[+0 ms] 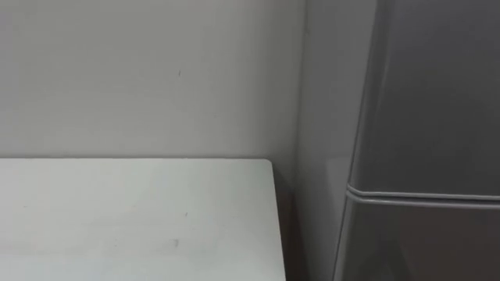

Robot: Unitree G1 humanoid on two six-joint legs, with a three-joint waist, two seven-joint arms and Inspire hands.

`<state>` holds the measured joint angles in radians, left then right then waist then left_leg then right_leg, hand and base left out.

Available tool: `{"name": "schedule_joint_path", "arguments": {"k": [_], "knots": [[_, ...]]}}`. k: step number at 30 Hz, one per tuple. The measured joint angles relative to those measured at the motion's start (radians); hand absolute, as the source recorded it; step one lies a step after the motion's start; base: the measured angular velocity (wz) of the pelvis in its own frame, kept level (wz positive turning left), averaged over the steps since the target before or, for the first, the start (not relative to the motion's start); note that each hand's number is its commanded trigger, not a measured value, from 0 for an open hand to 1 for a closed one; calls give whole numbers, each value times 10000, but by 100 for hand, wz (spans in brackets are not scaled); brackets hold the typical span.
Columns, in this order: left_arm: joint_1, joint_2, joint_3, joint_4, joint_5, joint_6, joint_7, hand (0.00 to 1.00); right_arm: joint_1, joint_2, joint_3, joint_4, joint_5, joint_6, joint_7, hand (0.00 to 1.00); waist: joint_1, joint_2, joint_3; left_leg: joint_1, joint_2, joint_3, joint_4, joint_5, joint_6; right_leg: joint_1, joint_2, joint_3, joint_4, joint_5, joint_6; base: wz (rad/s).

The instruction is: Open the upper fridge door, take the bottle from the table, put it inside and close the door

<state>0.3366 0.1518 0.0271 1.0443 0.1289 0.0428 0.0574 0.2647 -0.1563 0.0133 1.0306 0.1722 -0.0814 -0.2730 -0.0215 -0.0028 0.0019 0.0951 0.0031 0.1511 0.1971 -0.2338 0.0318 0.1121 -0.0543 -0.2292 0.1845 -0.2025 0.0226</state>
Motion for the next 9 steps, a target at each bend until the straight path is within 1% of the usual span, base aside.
{"name": "schedule_joint_path", "arguments": {"k": [2,4,7,9], "knots": [[-141,-42,-206,29,-8,1,-12,0,-204,71,136,218,8,96,340,0,-2,-1,0,-2,0,-7,1,0,1,0,0,1,-1,-1,-1,0],[-221,-46,-306,76,-13,1,-15,0,-275,83,168,259,11,110,569,0,-3,0,0,-2,0,-10,2,0,0,0,1,1,-1,-2,-1,0],[-232,-49,-322,115,-10,8,-15,0,-420,82,169,445,15,112,838,0,-3,1,0,-2,1,-8,5,0,1,5,2,6,-2,-2,-1,0],[-229,-52,-330,163,5,19,-23,0,-505,85,172,576,12,179,982,0,-4,2,0,-5,0,1,7,0,0,9,2,2,-3,-2,-1,0]]}}
